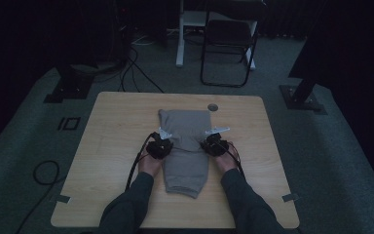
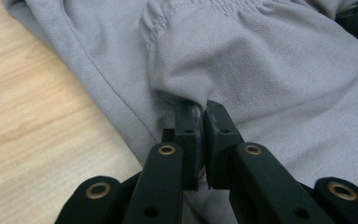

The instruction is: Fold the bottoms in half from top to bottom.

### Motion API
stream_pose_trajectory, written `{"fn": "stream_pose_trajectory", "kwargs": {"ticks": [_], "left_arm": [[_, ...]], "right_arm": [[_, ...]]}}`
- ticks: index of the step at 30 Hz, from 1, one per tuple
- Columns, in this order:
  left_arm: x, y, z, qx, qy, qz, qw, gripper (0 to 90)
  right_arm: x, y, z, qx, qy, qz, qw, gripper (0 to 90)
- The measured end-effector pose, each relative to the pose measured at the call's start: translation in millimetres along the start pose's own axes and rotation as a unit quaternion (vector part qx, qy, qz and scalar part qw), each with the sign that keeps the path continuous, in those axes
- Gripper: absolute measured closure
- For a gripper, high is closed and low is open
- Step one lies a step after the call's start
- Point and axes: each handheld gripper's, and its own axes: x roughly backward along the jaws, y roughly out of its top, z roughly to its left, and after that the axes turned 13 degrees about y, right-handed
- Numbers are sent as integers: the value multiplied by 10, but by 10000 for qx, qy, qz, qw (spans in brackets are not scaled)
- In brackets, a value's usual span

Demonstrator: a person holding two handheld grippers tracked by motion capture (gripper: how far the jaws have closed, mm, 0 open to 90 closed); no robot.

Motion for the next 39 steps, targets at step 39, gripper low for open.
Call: {"fn": "stream_pose_trajectory", "kwargs": {"ticks": [39], "left_arm": [[746,328,207,238,-403,-967,9942,851]], "right_arm": [[722,204,263,503,-5,-1003,9937,878]]}}
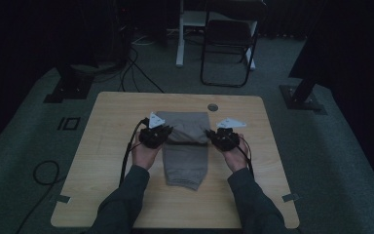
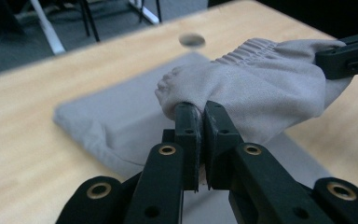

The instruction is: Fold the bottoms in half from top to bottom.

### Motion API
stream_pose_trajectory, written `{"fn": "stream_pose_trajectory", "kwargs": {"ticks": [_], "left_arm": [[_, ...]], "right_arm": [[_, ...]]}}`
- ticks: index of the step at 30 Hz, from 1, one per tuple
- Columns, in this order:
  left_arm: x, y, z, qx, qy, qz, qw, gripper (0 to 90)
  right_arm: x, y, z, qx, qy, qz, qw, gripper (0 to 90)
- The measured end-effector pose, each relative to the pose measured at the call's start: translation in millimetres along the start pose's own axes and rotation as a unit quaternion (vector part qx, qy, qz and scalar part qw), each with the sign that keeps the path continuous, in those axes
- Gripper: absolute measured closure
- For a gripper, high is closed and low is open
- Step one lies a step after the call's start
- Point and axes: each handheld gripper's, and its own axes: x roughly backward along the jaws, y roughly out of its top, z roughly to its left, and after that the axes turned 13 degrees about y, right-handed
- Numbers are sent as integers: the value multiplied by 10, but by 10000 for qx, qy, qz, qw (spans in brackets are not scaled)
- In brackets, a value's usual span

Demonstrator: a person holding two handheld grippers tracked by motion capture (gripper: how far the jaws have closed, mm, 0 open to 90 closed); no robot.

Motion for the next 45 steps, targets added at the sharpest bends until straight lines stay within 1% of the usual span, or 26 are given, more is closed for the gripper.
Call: {"fn": "stream_pose_trajectory", "kwargs": {"ticks": [1,2,5,7,10,12,14,15,16,17,18,19,22,24,25,26,28,29,33,37,39,40,41,42,43,45], "left_arm": [[-15,-156,-28,-20,-61,164,9998,851],[-33,-239,-44,-48,-97,273,9996,850],[-126,-485,-105,-109,-138,562,9983,849],[-189,-619,-126,-82,-134,743,9971,848],[-246,-723,-143,-144,-114,948,9953,846],[-239,-761,-135,-71,-154,908,9957,841],[-220,-761,-127,-45,-120,963,9953,801],[-207,-756,-123,-72,-94,970,9952,751],[-189,-748,-110,-94,-108,968,9952,710],[-159,-733,-83,-50,-119,897,9959,684],[-136,-720,-64,-19,-115,840,9964,670],[-110,-699,-41,44,-111,751,9971,667],[-70,-592,28,128,-52,593,9981,657],[-85,-496,86,216,40,527,9984,654],[-97,-457,111,277,62,500,9983,674],[-115,-416,127,329,113,487,9982,744],[-173,-351,143,322,207,541,9978,864],[-224,-321,147,342,224,600,9974,894],[-465,-277,115,292,249,847,9957,896],[-705,-344,89,255,253,1141,9928,896],[-782,-393,71,177,200,1256,9917,894],[-790,-411,64,209,86,1169,9929,892],[-789,-415,51,215,66,1158,9930,884],[-789,-415,51,215,66,1158,9930,883],[-759,-410,25,206,-23,1123,9935,883],[-705,-408,11,178,-102,1053,9942,873]], "right_arm": [[-10,-64,28,36,18,64,10000,878],[-45,-199,79,64,109,251,9996,878],[-137,-398,128,107,163,557,9983,877],[-197,-507,140,83,175,697,9974,877],[-260,-623,137,22,204,852,9961,877],[-281,-681,124,-35,236,904,9956,877],[-283,-714,109,-85,278,880,9957,874],[-278,-708,98,-138,324,893,9954,867],[-271,-696,91,-199,365,932,9948,836],[-261,-681,86,-216,407,969,9942,771],[-240,-657,83,-176,412,1004,9939,713],[-221,-639,80,-161,422,971,9942,690],[-113,-525,55,-152,553,619,9964,611],[-58,-426,28,-166,503,422,9977,591],[-43,-368,3,-210,471,328,9981,601],[-47,-327,-17,-262,435,302,9983,673],[-102,-277,-53,-272,323,392,9983,821],[-160,-260,-78,-254,185,498,9983,855],[-445,-274,-203,-395,-79,902,9951,880],[-625,-334,-265,-496,-197,1113,9924,880],[-650,-352,-284,-600,-149,1037,9927,879],[-649,-352,-291,-633,-105,1013,9928,872],[-650,-355,-292,-638,-8,994,9930,869],[-650,-355,-292,-638,-8,994,9930,869],[-649,-361,-288,-610,58,984,9933,864],[-614,-382,-306,-736,254,860,9932,849]]}}
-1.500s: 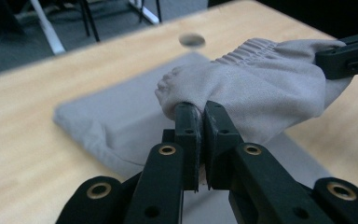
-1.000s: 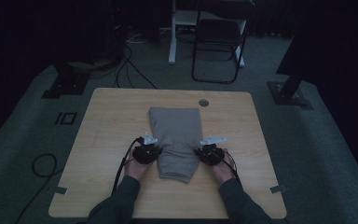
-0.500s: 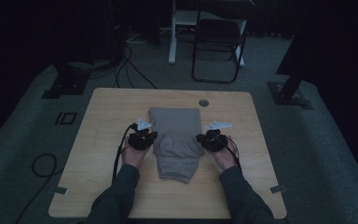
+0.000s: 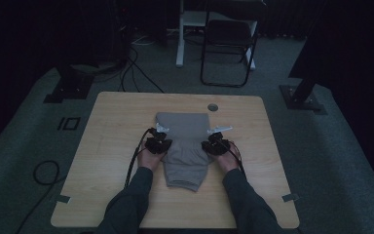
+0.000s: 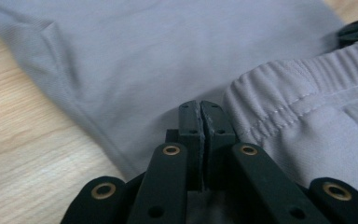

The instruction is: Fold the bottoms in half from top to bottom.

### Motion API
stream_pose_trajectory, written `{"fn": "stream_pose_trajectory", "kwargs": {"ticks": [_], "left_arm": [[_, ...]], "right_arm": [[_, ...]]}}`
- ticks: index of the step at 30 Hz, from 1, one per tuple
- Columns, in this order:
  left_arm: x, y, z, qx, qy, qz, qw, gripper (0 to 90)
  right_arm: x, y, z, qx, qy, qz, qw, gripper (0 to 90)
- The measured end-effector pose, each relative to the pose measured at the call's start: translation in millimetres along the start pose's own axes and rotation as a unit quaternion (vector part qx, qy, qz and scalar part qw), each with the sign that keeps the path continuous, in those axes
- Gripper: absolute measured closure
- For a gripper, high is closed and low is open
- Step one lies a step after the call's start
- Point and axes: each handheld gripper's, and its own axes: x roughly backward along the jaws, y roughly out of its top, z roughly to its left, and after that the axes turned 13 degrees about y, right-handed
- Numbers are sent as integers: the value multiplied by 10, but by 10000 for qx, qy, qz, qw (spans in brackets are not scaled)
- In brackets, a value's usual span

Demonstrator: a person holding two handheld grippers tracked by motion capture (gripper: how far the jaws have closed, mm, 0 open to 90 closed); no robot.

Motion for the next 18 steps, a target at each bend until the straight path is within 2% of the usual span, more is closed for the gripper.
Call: {"fn": "stream_pose_trajectory", "kwargs": {"ticks": [3,7,10,12,16,18], "left_arm": [[88,-28,-8,29,-156,-141,9998,866],[229,-104,-52,-11,-329,-325,9989,860],[341,-172,-82,-29,-461,-457,9979,849],[406,-221,-102,-29,-534,-512,9973,841],[472,-326,-143,-65,-611,-501,9969,837],[483,-364,-158,-98,-632,-488,9968,831]], "right_arm": [[62,-33,-13,-198,318,-197,9991,843],[138,-76,38,-132,558,-288,9979,833],[209,-117,103,-117,799,-409,9959,817],[250,-150,157,-23,942,-435,9946,812],[309,-210,276,228,997,-396,9940,797],[333,-223,308,371,853,-376,9950,792]]}}
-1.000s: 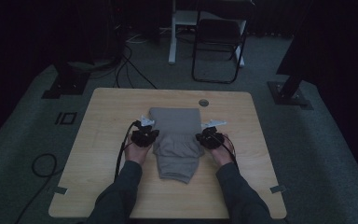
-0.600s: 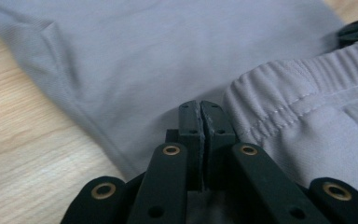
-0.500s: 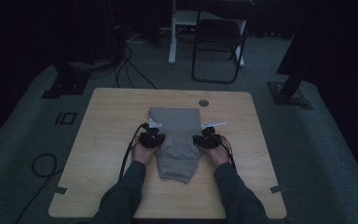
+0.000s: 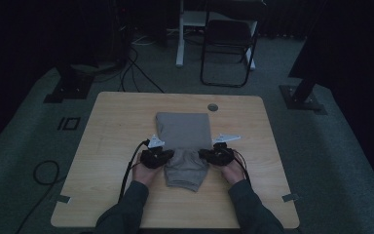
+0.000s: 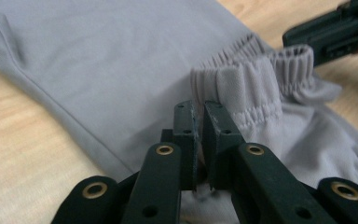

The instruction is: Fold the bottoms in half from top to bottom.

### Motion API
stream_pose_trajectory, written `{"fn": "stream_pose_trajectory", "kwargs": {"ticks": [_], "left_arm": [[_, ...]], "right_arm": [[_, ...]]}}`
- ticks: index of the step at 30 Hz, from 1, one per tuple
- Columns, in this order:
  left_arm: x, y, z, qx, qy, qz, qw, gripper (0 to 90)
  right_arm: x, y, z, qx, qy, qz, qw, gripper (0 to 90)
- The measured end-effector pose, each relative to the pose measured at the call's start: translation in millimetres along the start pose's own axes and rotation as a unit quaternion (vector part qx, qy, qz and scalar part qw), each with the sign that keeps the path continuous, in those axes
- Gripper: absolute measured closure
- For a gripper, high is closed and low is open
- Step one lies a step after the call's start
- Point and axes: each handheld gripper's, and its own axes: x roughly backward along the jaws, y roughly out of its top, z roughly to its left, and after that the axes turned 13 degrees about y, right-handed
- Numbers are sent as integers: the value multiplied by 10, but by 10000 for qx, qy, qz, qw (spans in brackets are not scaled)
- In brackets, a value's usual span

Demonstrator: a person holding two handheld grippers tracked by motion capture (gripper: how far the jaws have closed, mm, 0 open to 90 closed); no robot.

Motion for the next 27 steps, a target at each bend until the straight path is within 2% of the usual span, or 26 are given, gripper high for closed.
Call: {"fn": "stream_pose_trajectory", "kwargs": {"ticks": [1,2,4,7,9,10,12,15,17,19,22,24,27], "left_arm": [[3,-13,-4,6,-7,0,10000,832],[3,-22,-9,14,-18,2,10000,832],[-3,-24,-14,1,-12,7,10000,831],[-28,-5,-5,-29,23,32,10000,830],[-48,5,0,-31,51,42,10000,827],[-98,32,24,-47,134,72,9999,827],[-190,72,66,-10,265,163,9995,817],[-372,122,146,74,362,423,9984,813],[-424,141,174,167,226,419,9987,813],[-406,152,150,81,190,402,9990,813],[-309,125,95,-55,-9,275,9996,813],[-240,102,64,-146,-144,172,9996,813],[-152,62,14,-234,-257,66,9994,810]], "right_arm": [[11,8,1,53,-186,-17,9998,790],[19,26,-18,-9,-374,-50,9993,782],[19,73,-108,-272,-695,-132,9971,784],[-67,127,-257,-449,-868,0,9952,792],[-109,136,-301,-474,-881,90,9949,793],[-153,139,-335,-463,-900,158,9947,795],[-251,145,-399,-446,-854,295,9949,795],[-301,169,-422,-390,-698,306,9963,800],[-314,176,-419,-363,-550,332,9973,807],[-295,164,-411,-376,-347,314,9982,808],[-209,119,-397,-451,29,134,9989,808],[-145,79,-369,-513,327,9,9982,807],[-74,21,-284,-391,543,-3,9978,802]]}}
